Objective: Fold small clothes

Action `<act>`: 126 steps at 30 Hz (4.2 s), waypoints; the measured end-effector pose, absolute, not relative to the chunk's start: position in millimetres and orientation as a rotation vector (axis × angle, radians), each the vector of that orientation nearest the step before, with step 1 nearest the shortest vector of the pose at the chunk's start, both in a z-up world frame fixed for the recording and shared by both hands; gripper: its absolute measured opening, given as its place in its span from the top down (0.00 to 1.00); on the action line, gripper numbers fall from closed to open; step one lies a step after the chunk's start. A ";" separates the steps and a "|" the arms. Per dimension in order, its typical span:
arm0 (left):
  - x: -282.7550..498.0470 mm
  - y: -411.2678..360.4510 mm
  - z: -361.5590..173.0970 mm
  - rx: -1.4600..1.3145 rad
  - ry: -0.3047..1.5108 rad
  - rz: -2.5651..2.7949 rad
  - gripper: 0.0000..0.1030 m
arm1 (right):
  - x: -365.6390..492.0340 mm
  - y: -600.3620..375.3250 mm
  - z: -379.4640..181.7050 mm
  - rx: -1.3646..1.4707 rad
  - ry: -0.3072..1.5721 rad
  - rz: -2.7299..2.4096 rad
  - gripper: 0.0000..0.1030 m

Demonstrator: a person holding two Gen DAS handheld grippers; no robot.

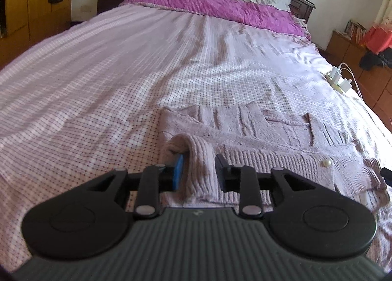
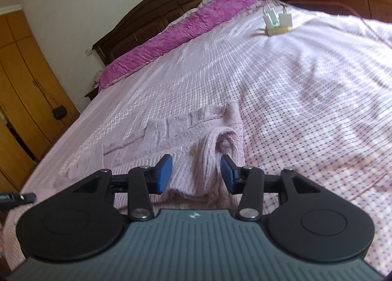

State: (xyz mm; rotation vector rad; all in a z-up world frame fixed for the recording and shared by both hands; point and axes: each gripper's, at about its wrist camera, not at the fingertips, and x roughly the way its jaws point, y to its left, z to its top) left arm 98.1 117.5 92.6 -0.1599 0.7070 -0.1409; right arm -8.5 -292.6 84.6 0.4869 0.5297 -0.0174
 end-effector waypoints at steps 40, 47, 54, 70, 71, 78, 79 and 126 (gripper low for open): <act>79.0 14.3 68.6 0.419 0.711 -0.363 0.49 | -2.3 -146.2 83.3 -0.409 0.587 0.162 0.42; 96.7 3.6 51.0 0.451 0.716 -0.362 0.49 | 17.6 -143.5 79.7 -0.390 0.580 0.159 0.42; 104.5 9.6 49.9 0.397 0.700 -0.392 0.49 | 40.3 -160.3 81.5 -0.222 0.600 0.150 0.54; 121.5 13.8 73.7 0.256 0.552 -0.367 0.90 | 63.4 -155.8 100.1 -0.215 0.506 0.116 0.95; 126.6 12.7 75.1 0.257 0.548 -0.359 0.90 | 68.9 -154.9 102.3 -0.222 0.502 0.114 0.95; 176.1 4.6 65.3 0.226 0.572 -0.297 0.90 | 118.5 -149.8 98.3 -0.261 0.548 0.103 0.95; 181.9 3.9 61.9 0.218 0.583 -0.289 0.90 | 126.4 -149.4 94.4 -0.269 0.568 0.105 0.95; 114.5 38.4 59.5 0.412 0.732 -0.425 0.49 | 71.8 -196.6 88.9 -0.248 0.662 0.204 0.42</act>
